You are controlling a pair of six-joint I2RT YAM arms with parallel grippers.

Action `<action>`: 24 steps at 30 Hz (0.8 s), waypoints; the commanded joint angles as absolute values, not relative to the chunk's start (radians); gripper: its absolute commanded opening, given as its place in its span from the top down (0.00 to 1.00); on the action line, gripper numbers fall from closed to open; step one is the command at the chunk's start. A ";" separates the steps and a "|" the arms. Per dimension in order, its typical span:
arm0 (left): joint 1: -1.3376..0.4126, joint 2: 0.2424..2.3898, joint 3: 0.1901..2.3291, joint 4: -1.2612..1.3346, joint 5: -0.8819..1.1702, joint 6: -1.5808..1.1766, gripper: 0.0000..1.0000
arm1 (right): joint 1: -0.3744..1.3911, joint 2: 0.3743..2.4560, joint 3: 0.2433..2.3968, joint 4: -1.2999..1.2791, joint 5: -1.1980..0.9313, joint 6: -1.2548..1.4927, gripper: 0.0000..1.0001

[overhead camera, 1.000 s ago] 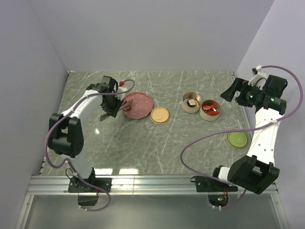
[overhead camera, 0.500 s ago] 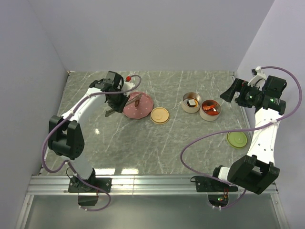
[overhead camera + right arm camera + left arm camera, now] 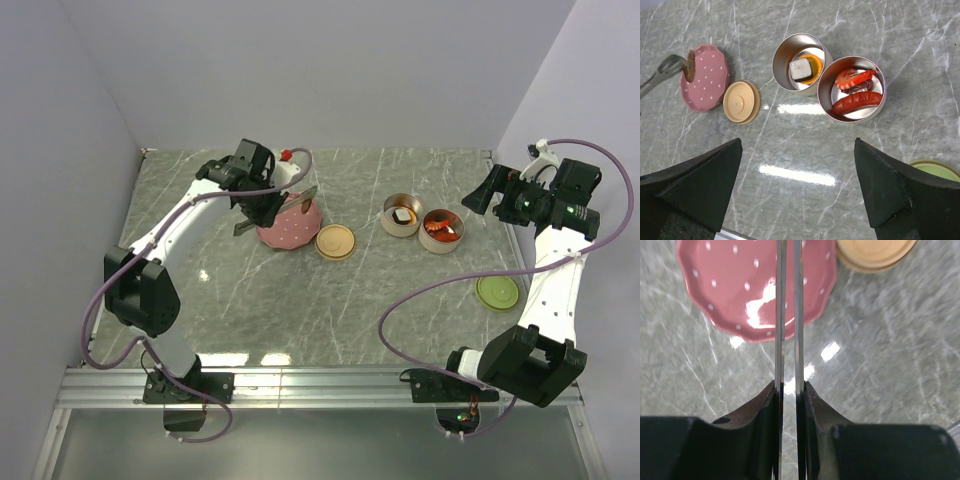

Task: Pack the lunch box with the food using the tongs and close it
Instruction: Pick up the food using the clamp, then place the food into the lunch box

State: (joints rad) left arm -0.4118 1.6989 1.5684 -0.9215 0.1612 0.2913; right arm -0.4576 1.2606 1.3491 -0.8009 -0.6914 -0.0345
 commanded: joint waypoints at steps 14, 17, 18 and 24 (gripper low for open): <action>-0.612 1.897 1.969 -0.917 0.218 0.198 0.95 | -0.453 1.241 1.348 -0.765 -0.687 -0.028 0.00; -0.658 1.977 2.083 -0.914 0.227 0.187 0.95 | -0.453 1.241 1.350 -0.765 -0.684 -0.029 0.00; -0.684 1.999 2.138 -0.914 0.227 0.186 0.95 | -0.453 1.243 1.350 -0.764 -0.683 -0.028 0.00; -0.776 2.126 2.272 -0.876 0.236 0.179 0.95 | -0.453 1.247 1.359 -0.765 -0.680 -0.028 0.00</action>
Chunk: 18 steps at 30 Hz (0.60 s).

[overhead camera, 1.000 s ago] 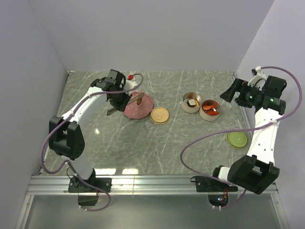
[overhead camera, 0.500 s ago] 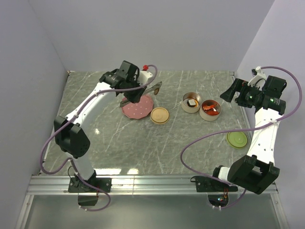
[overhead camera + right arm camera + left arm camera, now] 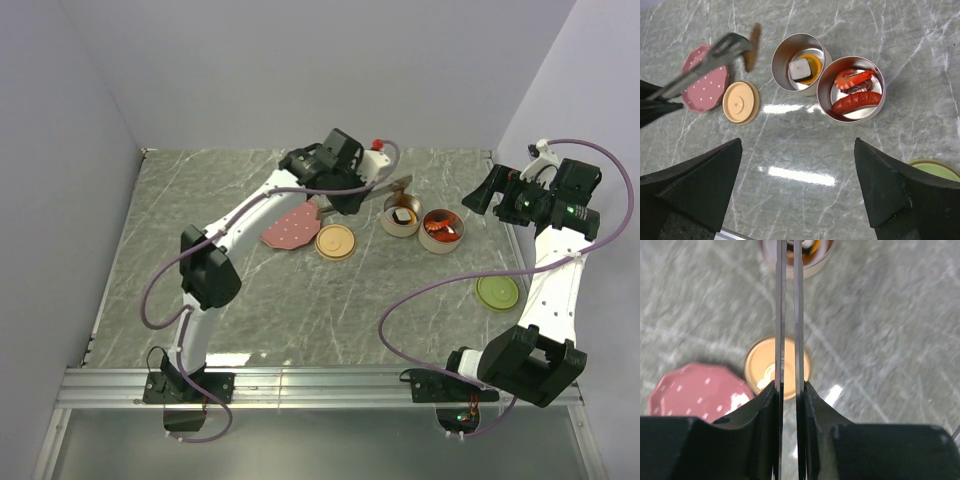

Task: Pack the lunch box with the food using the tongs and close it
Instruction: Place the food into the lunch box

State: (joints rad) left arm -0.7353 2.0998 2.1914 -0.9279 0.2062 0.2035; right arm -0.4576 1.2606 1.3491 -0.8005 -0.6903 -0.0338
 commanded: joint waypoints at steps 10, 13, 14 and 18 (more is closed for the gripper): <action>-0.865 2.218 2.309 -0.730 0.244 0.198 0.95 | -0.457 1.247 1.356 -0.762 -0.667 -0.028 0.00; -0.874 2.238 2.310 -0.704 0.248 0.193 0.94 | -0.460 1.243 1.355 -0.764 -0.664 -0.029 0.00; -0.879 2.258 2.325 -0.701 0.249 0.192 0.94 | -0.460 1.244 1.355 -0.764 -0.661 -0.029 0.00; -0.893 2.293 2.345 -0.683 0.247 0.193 0.94 | -0.463 1.247 1.359 -0.768 -0.663 -0.029 0.00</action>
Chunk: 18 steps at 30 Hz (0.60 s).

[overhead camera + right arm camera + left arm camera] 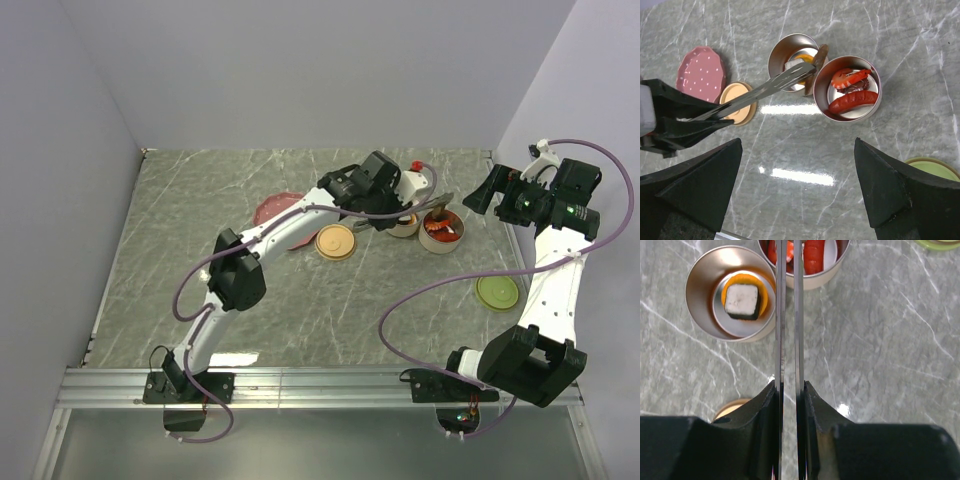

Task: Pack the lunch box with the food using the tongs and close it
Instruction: Place the food into the lunch box

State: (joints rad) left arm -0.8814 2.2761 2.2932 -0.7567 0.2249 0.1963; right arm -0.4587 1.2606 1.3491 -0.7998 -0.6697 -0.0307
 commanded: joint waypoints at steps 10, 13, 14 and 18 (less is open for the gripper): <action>-0.907 2.342 2.332 -0.661 0.238 0.206 0.94 | -0.463 1.256 1.364 -0.765 -0.664 -0.026 0.00; -0.911 2.347 2.306 -0.647 0.238 0.206 0.94 | -0.465 1.255 1.365 -0.769 -0.666 -0.028 0.00; -0.913 2.352 2.307 -0.649 0.235 0.209 0.94 | -0.465 1.253 1.365 -0.770 -0.666 -0.029 0.00; -0.920 2.370 2.307 -0.652 0.235 0.210 0.94 | -0.468 1.253 1.364 -0.773 -0.666 -0.031 0.00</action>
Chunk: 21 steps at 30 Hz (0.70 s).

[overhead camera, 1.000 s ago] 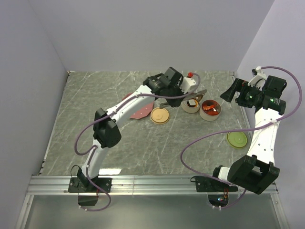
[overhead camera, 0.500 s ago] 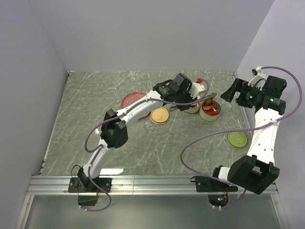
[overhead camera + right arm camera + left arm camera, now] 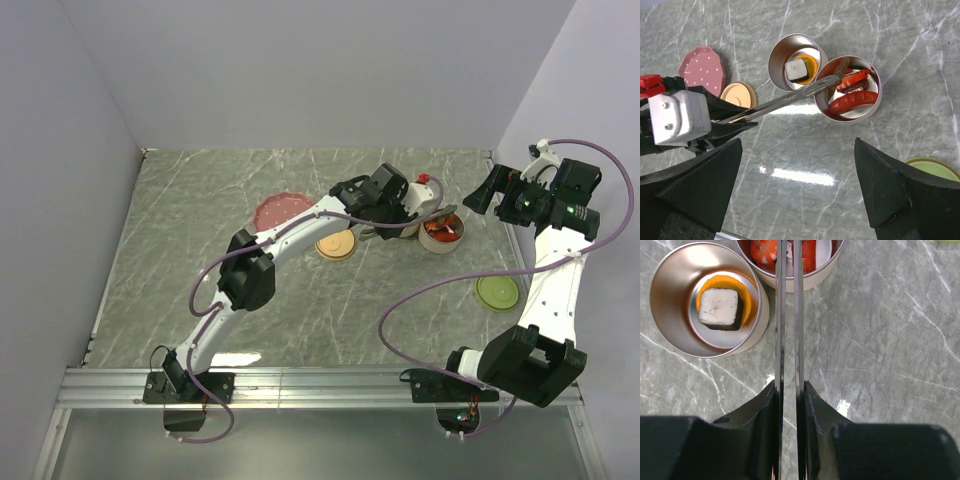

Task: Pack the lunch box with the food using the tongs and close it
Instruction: Place the food into the lunch box

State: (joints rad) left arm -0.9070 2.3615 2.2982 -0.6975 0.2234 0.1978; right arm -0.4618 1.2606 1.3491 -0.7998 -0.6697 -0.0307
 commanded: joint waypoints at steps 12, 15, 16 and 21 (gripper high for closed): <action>-0.936 2.391 2.286 -0.663 0.215 0.216 0.75 | -0.471 1.252 1.371 -0.779 -0.678 -0.028 0.00; -0.936 2.378 2.287 -0.658 0.213 0.212 0.58 | -0.469 1.253 1.379 -0.782 -0.680 -0.028 0.00; -0.936 2.369 2.296 -0.660 0.213 0.207 0.53 | -0.471 1.252 1.381 -0.785 -0.683 -0.028 0.00; -0.936 2.323 2.353 -0.683 0.218 0.193 0.49 | -0.471 1.253 1.394 -0.793 -0.680 -0.029 0.00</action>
